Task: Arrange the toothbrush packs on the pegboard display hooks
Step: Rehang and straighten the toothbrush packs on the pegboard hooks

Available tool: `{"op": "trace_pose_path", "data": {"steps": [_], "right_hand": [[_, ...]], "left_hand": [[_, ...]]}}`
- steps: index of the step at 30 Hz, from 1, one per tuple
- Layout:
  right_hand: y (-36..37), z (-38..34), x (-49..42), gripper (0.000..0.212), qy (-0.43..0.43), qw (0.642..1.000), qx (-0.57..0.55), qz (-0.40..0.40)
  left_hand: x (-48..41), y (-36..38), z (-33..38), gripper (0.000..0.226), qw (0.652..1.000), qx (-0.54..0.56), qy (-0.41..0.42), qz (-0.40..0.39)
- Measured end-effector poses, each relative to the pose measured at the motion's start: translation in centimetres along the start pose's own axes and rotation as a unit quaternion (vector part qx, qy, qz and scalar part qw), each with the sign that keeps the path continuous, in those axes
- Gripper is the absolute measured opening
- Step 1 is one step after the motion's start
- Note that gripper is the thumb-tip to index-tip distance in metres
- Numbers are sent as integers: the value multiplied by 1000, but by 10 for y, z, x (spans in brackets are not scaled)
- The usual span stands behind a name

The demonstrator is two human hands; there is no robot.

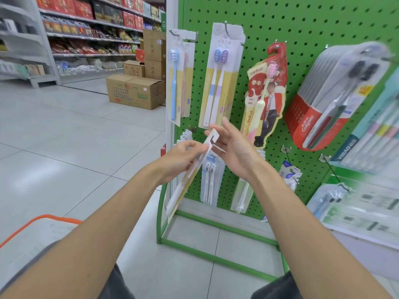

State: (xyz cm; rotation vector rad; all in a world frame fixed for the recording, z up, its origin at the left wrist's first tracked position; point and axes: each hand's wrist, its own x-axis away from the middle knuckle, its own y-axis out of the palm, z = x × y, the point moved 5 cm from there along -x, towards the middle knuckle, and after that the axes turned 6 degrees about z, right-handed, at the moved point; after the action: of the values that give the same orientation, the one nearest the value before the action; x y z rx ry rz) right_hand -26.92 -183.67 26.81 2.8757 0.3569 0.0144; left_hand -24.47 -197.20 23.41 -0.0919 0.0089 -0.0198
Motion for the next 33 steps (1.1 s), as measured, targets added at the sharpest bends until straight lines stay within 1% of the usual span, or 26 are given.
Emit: {"op": "trace_pose_path", "data": {"steps": [1,2,3,5,6,8,10,13,15,19,22,24,27,30,33], "right_hand": [[2,-1,1,39,3,1000,-8,-9],[3,-2,2,32,-3,1000,-4,-16],[5,-2,3,27,-14,1000,9,-16],[5,0,3,27,-36,998,45,17],[3,2,3,25,-44,996,62,44],[1,2,3,22,-62,990,94,83],[3,-5,4,21,-88,983,130,99],[10,-21,4,23,-128,972,169,104],[14,-30,5,22,-142,966,187,105],[17,-44,9,19,-160,955,227,100],[24,-64,12,20,-167,950,246,97],[30,-81,12,22,-171,947,258,90],[37,-109,8,18,-186,936,289,83],[43,-140,1,20,-219,914,329,87],[46,-176,-6,25,-271,895,341,103]], "left_hand": [[-1,-1,-1,31,998,-47,16,35],[-1,-2,0,32,995,-67,30,63],[-1,-2,0,32,994,-63,43,83],[0,-2,1,37,991,-51,67,106],[1,-1,2,41,990,-54,75,104],[1,1,5,44,992,-61,82,78],[1,0,11,37,993,-51,85,64],[1,-7,24,19,990,-10,104,96],[2,-12,32,15,987,3,118,113],[7,-20,54,9,979,-58,154,121],[9,-28,79,14,977,-58,158,130],[11,-31,101,16,977,-65,162,123],[11,-36,133,20,974,-101,176,103],[4,-43,166,24,962,-159,195,104],[-2,-50,204,23,953,-183,209,119]]}}
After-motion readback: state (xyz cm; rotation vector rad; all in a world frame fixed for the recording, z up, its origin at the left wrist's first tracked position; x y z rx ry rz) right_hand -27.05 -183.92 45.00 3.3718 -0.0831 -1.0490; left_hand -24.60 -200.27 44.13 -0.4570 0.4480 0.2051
